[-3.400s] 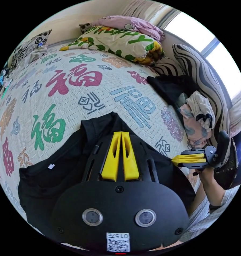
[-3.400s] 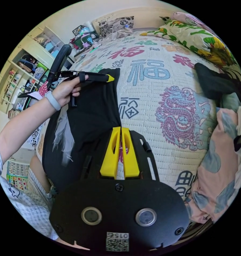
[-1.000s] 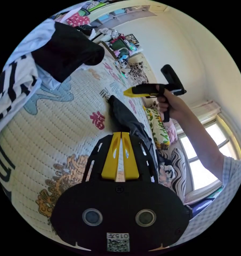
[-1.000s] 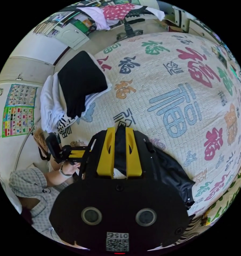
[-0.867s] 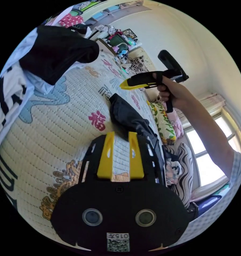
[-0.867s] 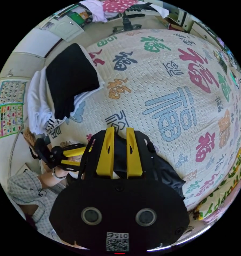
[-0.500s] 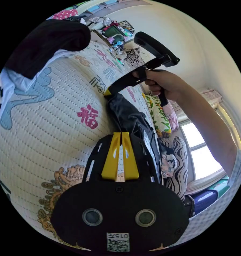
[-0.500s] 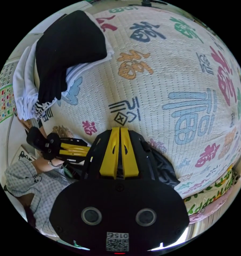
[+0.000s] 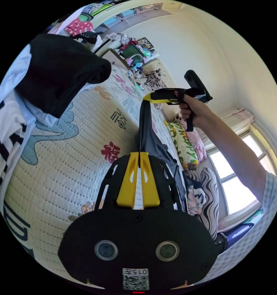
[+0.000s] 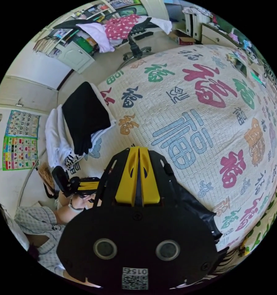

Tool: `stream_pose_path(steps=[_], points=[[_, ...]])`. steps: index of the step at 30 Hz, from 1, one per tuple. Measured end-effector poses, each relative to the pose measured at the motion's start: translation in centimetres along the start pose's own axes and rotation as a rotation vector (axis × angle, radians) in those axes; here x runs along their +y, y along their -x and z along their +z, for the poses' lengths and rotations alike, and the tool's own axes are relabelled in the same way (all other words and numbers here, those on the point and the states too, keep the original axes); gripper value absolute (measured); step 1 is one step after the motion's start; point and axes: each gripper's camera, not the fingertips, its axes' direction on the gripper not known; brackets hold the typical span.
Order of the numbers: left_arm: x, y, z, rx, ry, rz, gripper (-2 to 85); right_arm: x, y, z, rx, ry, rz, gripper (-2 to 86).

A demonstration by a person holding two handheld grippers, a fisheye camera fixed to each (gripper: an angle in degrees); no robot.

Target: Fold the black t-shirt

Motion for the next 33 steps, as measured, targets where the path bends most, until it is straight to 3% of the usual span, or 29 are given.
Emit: stream_pose_path(steps=[6,8,13,17,20,26,31,33], points=[[0.4,-3.6,0.6,0.123,0.038,0.151,-0.9,11.0,-3.1,-5.6,-0.077,-0.196,-0.056,-0.6],[0.8,-6.5,2.3,0.193,0.128,0.251,-0.9,16.9,-5.1,-7.5,-0.064,-0.292,-0.02,-0.5],[3.6,-13.1,8.2,0.254,0.427,0.5,-0.6,37.9,-12.6,-7.9,-0.081,-0.49,0.289,-0.1],[7.6,-15.6,14.6,0.217,0.693,0.565,1.7,47.7,-17.2,-2.9,-0.166,-0.402,0.461,1.7],[8.9,-16.6,16.8,0.207,0.795,0.56,5.4,52.4,-20.4,-0.5,-0.212,-0.338,0.552,6.0],[6.0,-19.0,17.1,0.071,0.544,0.554,5.8,53.4,-24.2,-3.5,-0.162,-0.432,0.438,8.1],[4.0,-17.6,20.5,-0.191,0.47,0.445,6.0,46.1,-29.2,-2.9,-0.212,-0.364,0.326,10.2],[4.1,-16.9,21.6,-0.146,0.466,0.413,3.9,44.1,-31.2,-1.9,-0.248,-0.308,0.33,9.0]])
